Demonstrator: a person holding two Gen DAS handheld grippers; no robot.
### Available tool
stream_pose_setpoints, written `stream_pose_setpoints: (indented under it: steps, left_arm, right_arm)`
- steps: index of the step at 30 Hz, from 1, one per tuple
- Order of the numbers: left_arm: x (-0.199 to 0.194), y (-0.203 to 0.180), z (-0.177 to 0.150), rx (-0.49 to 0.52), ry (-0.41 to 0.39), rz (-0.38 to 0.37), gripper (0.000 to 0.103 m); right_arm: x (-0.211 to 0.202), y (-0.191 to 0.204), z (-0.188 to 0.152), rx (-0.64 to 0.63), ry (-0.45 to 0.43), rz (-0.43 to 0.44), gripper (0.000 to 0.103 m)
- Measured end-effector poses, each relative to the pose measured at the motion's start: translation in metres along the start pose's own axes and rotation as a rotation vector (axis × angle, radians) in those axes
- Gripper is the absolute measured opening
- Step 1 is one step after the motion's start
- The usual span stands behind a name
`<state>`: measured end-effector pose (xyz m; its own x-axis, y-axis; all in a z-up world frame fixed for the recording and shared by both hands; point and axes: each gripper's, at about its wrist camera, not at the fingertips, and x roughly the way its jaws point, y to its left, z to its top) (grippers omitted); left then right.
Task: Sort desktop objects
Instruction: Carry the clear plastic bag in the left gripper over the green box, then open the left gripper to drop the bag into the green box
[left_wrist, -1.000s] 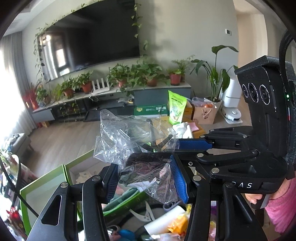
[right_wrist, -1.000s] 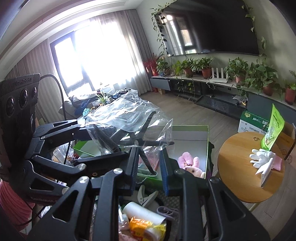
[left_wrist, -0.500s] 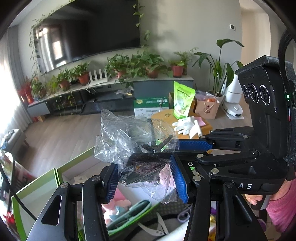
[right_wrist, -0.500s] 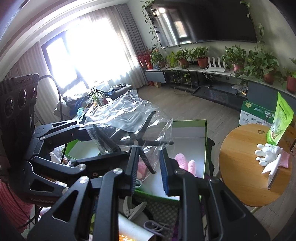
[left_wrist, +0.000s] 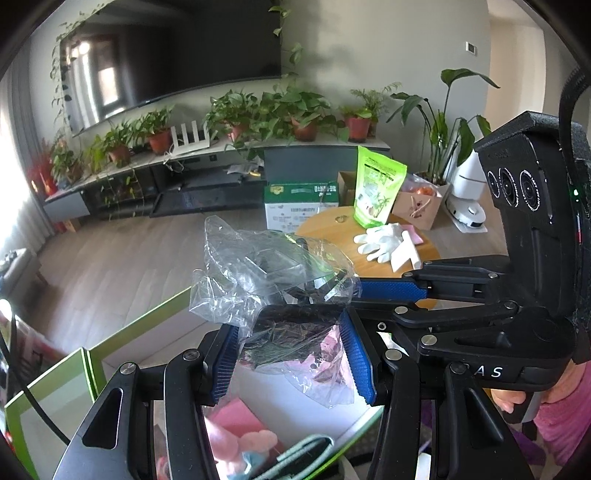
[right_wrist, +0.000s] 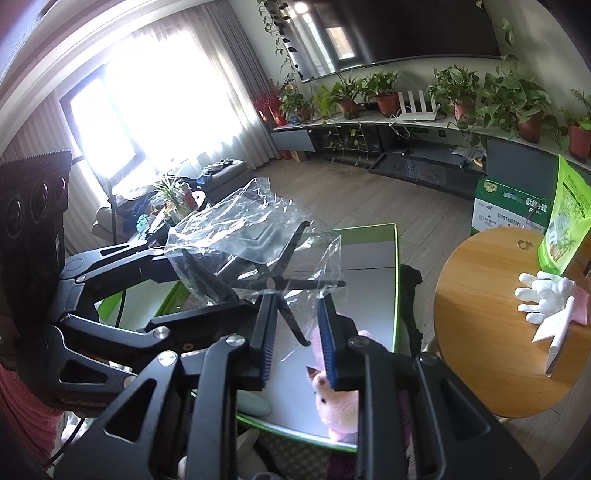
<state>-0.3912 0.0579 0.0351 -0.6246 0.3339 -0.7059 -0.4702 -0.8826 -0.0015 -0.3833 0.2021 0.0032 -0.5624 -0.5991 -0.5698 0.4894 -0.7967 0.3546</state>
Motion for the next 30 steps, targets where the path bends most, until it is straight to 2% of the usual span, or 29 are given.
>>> stream_pose_setpoints:
  steps: [5,8,12,24,30]
  left_arm:
    - [0.018,0.014,-0.004,-0.035,0.076,0.027,0.054]
    - [0.03,0.023,-0.008,-0.045,0.141,0.061,0.06]
    - [0.039,0.026,-0.015,-0.027,0.177,0.089,0.06]
    - [0.025,0.019,-0.008,-0.01,0.135,0.09,0.06]
    - [-0.002,0.014,0.0,-0.034,0.092,0.091,0.06]
  right_arm:
    - [0.021,-0.004,0.0,0.009,0.046,-0.012,0.024]
    - [0.035,-0.004,-0.002,0.008,0.079,-0.022,0.024]
    - [0.043,-0.002,-0.006,0.006,0.087,-0.061,0.026]
    - [0.031,0.0,-0.003,-0.006,0.058,-0.085,0.026]
    - [0.01,0.013,0.001,-0.022,0.028,-0.083,0.026]
